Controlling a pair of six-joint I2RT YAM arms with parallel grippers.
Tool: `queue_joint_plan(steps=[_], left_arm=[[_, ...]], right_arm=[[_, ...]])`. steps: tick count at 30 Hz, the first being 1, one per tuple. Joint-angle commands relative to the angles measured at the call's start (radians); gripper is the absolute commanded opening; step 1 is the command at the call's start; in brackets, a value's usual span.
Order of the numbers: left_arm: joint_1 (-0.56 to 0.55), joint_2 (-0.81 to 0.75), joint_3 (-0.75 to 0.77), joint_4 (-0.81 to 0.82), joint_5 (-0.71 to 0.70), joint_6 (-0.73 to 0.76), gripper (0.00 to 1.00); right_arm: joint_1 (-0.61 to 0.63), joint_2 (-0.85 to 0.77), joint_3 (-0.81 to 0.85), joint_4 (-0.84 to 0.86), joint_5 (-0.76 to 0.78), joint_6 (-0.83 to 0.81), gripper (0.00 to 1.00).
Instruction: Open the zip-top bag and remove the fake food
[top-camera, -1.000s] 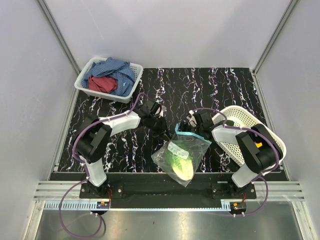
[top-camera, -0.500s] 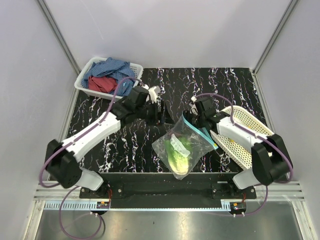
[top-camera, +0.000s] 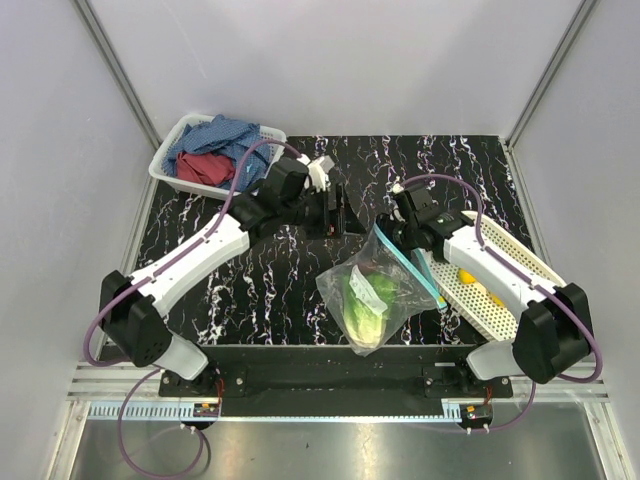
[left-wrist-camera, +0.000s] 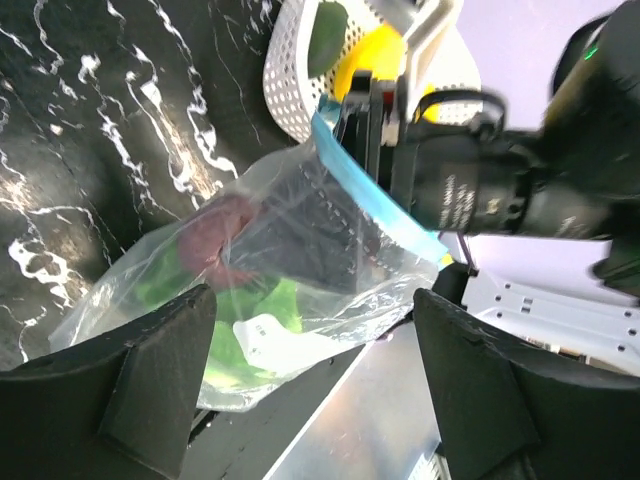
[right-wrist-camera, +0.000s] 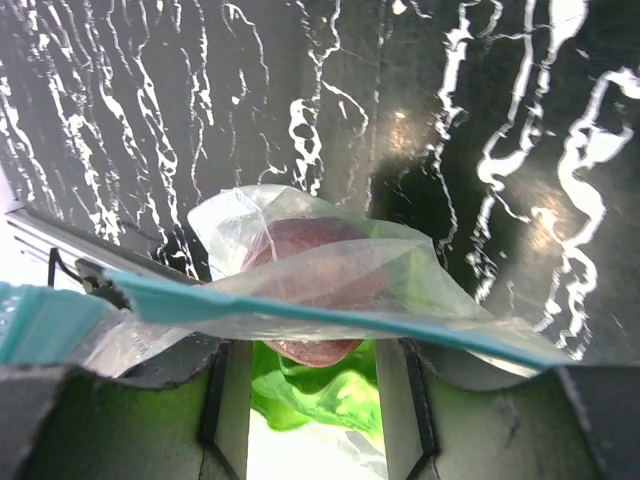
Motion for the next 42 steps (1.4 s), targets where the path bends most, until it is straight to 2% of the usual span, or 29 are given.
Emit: queue_joint_plan(steps=[1,5,11,21,25,26,29,32,33,35,38,42], left_arm=[[-0.043,-0.021,0.114,-0.002,0.003,0.023,0.84],[-0.095,-0.019,0.148,-0.027,-0.123,0.004,0.82],[-0.201,0.054,0.198,-0.076,-0.227,-0.017,0.80],[-0.210,0.208,0.318,-0.134,-0.235,0.001,0.74],[-0.209,0.209,0.310,-0.165,-0.247,0.018,0.54],[-0.209,0.208,0.307,-0.168,-0.247,0.026,0.35],[-0.206,0.177,0.280,-0.194,-0.259,0.044,0.01],[-0.204,0.122,0.192,-0.194,-0.256,0.067,0.00],[-0.204,0.110,0.142,-0.194,-0.255,0.073,0.00],[-0.201,0.081,0.100,-0.195,-0.256,0.075,0.00],[-0.199,0.067,0.060,-0.191,-0.259,0.073,0.00],[-0.201,0.056,0.051,-0.180,-0.276,0.064,0.00]], right_arm=[[0.005,-0.013,0.081,-0.138,0.052,-0.018,0.00],[0.005,-0.030,0.090,-0.144,0.058,0.023,0.00],[0.007,-0.025,0.140,-0.158,0.020,0.103,0.00],[0.028,-0.051,0.141,-0.175,0.005,0.166,0.00],[0.034,-0.063,0.144,-0.186,0.005,0.160,0.04],[0.033,-0.065,0.143,-0.189,0.003,0.155,0.07],[0.031,-0.062,0.132,-0.212,0.025,0.099,0.12],[0.025,-0.057,0.107,-0.218,0.019,0.034,0.18],[0.025,-0.056,0.100,-0.221,0.006,0.029,0.23],[0.024,-0.060,0.094,-0.218,-0.009,0.011,0.25],[0.014,-0.068,0.086,-0.212,-0.009,0.020,0.12],[0.008,-0.080,0.091,-0.203,-0.049,0.048,0.04]])
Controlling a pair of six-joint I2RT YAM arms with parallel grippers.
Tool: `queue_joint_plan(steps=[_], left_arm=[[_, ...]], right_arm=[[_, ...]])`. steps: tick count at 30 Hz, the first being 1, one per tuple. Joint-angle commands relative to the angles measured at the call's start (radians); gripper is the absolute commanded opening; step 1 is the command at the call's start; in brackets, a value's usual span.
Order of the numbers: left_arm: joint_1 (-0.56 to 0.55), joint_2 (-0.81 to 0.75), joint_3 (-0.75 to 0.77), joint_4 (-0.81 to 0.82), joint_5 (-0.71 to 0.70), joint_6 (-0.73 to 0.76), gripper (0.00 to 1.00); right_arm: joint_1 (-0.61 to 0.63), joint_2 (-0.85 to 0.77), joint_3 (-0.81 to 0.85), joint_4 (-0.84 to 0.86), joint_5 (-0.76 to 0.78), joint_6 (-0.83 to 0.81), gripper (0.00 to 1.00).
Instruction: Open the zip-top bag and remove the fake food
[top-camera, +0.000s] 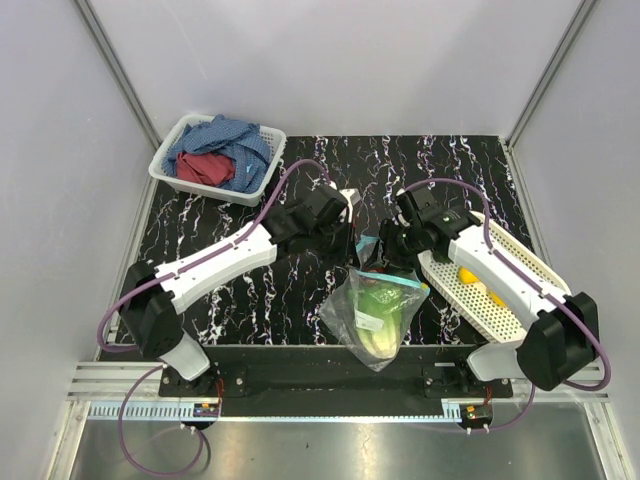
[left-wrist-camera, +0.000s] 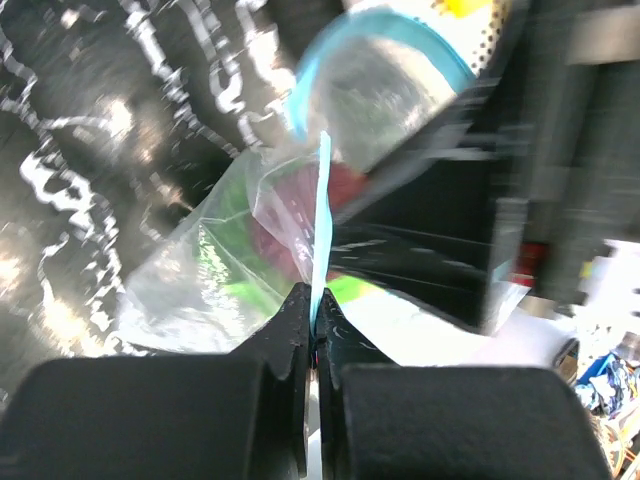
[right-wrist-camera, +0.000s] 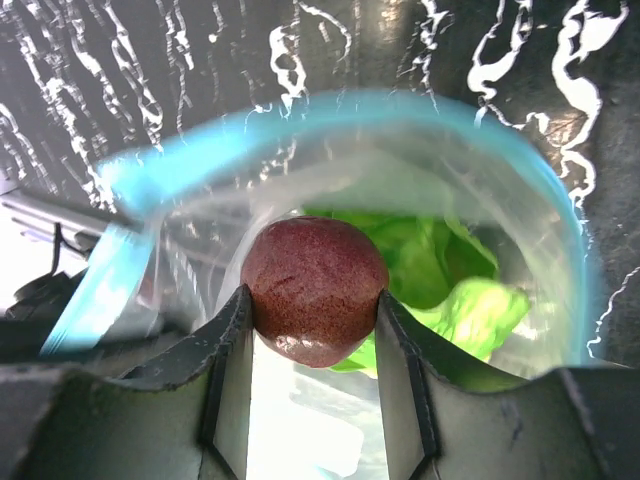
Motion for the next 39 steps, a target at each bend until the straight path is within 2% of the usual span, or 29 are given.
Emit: queue_joint_plan(steps=[1,8,14,19,20,25,26,30,34,37,39], left_arm=[[0.004,-0.038,-0.003,0.016,-0.045,0.015,0.00],[0.007,-0.064,-0.018,0.021,-0.052,0.009,0.00],[0.028,-0.087,-0.025,0.008,-0.054,0.018,0.00],[0.056,-0.101,-0.043,-0.012,-0.054,0.046,0.00],[0.061,-0.109,-0.048,-0.019,-0.054,0.049,0.00],[0.087,-0.150,-0.064,-0.039,-0.062,0.072,0.00],[0.090,-0.156,-0.063,-0.045,-0.062,0.077,0.00],[0.102,-0.169,-0.048,-0.049,-0.046,0.083,0.00],[0.102,-0.152,-0.015,-0.048,-0.009,0.097,0.00],[0.102,-0.141,0.009,-0.047,0.014,0.110,0.00],[0.102,-0.138,0.024,-0.049,0.033,0.117,0.00]], right_arm=[[-0.008,-0.051,0.015,0.028,-0.064,0.013,0.00],[-0.013,-0.127,0.126,-0.067,-0.032,0.036,0.00],[-0.045,-0.129,0.368,-0.264,0.144,-0.044,0.00],[-0.092,-0.092,0.507,-0.409,0.256,-0.111,0.00],[-0.105,-0.086,0.531,-0.431,0.328,-0.122,0.00],[-0.272,-0.052,0.477,-0.482,0.489,-0.188,0.00],[-0.362,-0.049,0.422,-0.477,0.487,-0.196,0.00],[-0.569,-0.037,0.251,-0.393,0.412,-0.214,0.00],[-0.597,0.009,0.131,-0.292,0.358,-0.188,0.11],[-0.599,0.043,0.076,-0.230,0.309,-0.185,0.25],[-0.599,0.069,0.056,-0.215,0.304,-0.193,0.44]])
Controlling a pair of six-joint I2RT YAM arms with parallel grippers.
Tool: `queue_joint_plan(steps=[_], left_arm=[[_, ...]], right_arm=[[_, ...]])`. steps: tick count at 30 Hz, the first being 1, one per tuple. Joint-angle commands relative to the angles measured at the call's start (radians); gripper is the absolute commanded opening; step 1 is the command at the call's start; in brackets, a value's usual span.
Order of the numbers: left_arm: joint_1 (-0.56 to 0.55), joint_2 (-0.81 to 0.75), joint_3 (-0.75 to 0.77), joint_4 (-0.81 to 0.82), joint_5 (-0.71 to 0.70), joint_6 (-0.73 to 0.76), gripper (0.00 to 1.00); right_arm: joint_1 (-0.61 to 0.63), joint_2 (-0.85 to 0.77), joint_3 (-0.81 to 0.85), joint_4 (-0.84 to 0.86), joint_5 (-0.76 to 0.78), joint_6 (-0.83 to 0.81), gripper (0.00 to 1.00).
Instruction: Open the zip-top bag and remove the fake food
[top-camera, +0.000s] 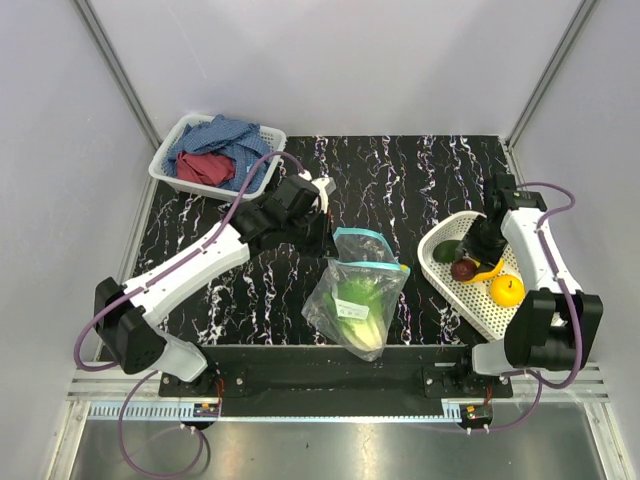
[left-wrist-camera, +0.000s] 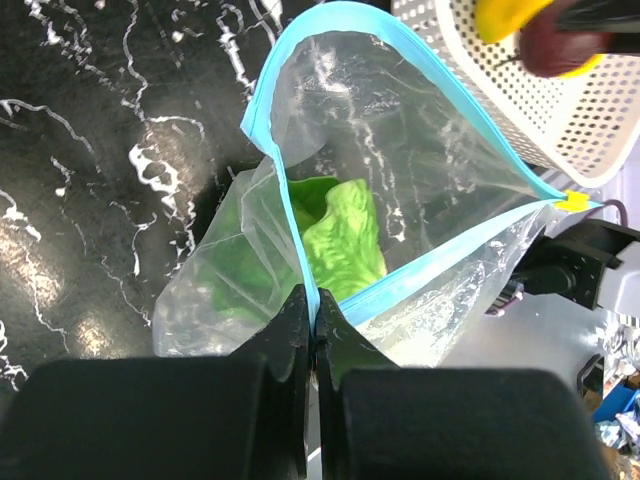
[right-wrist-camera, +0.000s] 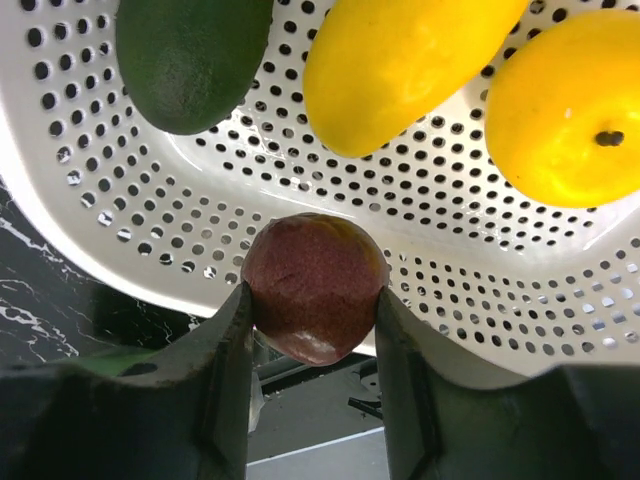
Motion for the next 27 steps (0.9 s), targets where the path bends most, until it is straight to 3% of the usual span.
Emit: queue_joint_plan(steps=[1,3,7,8,13,18,21,27], left_arm=[[0.005,-0.002,0.080,0.024,0.048,0.044,0.00],[0.003,-0.003,0.087,0.021,0.054,0.055,0.00],[0.003,0.000,0.106,0.024,0.060,0.061,0.00],[0.003,0.003,0.106,0.023,0.068,0.061,0.00],[0.005,0.014,0.107,0.023,0.083,0.061,0.00],[0.003,0.032,0.104,0.024,0.088,0.060,0.00],[0.003,0.038,0.104,0.027,0.086,0.055,0.00],[0.005,0.041,0.117,0.031,0.075,0.054,0.00]], right_arm=[[0.001,0.029,-0.020,0.101,-0.044,-0.018,0.54],[0.001,0.040,-0.007,0.093,-0.032,-0.031,0.73],[0.001,0.022,0.061,0.040,-0.021,-0.065,0.93],[0.001,0.007,0.079,0.024,-0.041,-0.068,0.93],[0.082,-0.081,0.222,-0.056,-0.121,-0.062,0.92],[0.403,-0.162,0.340,-0.031,-0.214,0.005,0.83],[0.533,-0.171,0.337,0.019,-0.265,0.059,0.76],[0.651,-0.104,0.241,0.136,-0.366,0.070,0.71]])
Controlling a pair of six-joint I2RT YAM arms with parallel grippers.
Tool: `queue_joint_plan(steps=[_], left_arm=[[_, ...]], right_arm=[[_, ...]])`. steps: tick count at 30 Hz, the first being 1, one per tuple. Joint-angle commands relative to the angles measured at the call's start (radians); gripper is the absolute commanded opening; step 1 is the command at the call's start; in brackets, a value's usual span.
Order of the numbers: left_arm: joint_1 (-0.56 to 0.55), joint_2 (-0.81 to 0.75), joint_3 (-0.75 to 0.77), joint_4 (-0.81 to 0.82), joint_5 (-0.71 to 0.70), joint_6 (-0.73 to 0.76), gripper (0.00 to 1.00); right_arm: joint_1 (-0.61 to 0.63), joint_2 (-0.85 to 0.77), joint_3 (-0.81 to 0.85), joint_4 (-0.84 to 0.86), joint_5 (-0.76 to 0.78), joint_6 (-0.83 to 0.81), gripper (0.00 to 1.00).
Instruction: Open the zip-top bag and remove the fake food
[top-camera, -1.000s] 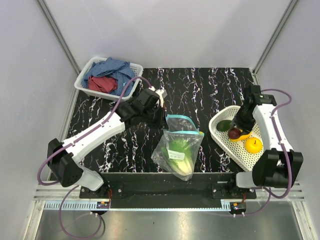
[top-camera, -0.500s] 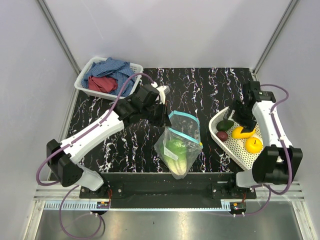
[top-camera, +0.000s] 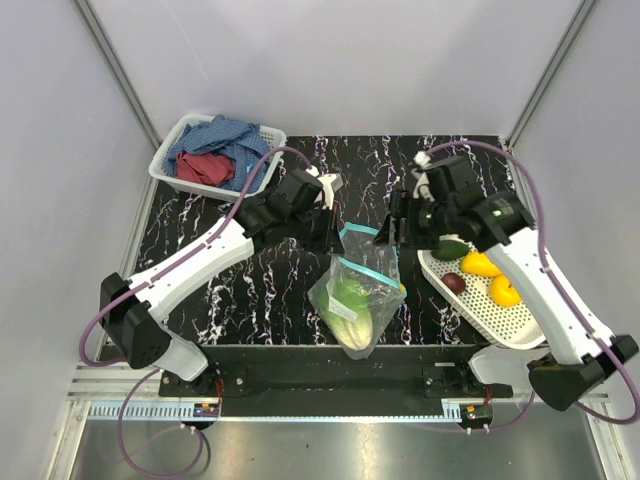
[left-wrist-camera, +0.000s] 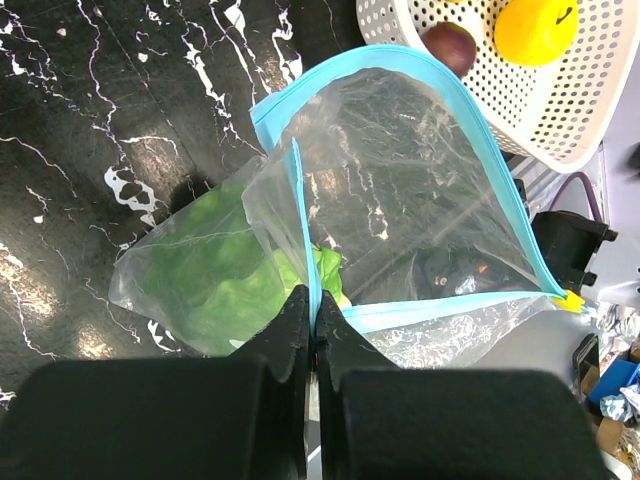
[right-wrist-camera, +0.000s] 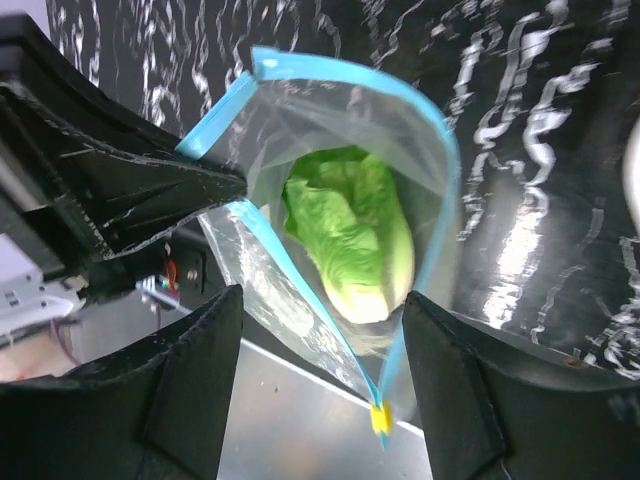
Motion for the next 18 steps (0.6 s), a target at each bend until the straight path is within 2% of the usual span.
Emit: queue_joint_plan(steps=[1,6,12,15,18], left_arm=[[0.003,0.005,0.057,0.032,0.014,0.013,0.00],[0.003,0.011,0.061,0.032,0.010,0.010,0.00],[0.005,0.011,0.062,0.032,0.005,-0.009,0.00],[0.003,0.009,0.059,0.032,0.000,-0.013,0.00],[0.003,0.015,0.062,0.033,0.005,-0.012,0.00]], right_arm=[[0.073,0.087,-0.070,0.105,-0.096,0.021,0.71],[0.110,0.142,-0.142,0.177,-0.184,0.007,0.70],[0.149,0.159,-0.274,0.224,-0.192,-0.001,0.70],[0.155,0.178,-0.320,0.241,-0.218,-0.013,0.71],[0.170,0.195,-0.355,0.269,-0.232,-0.025,0.77]])
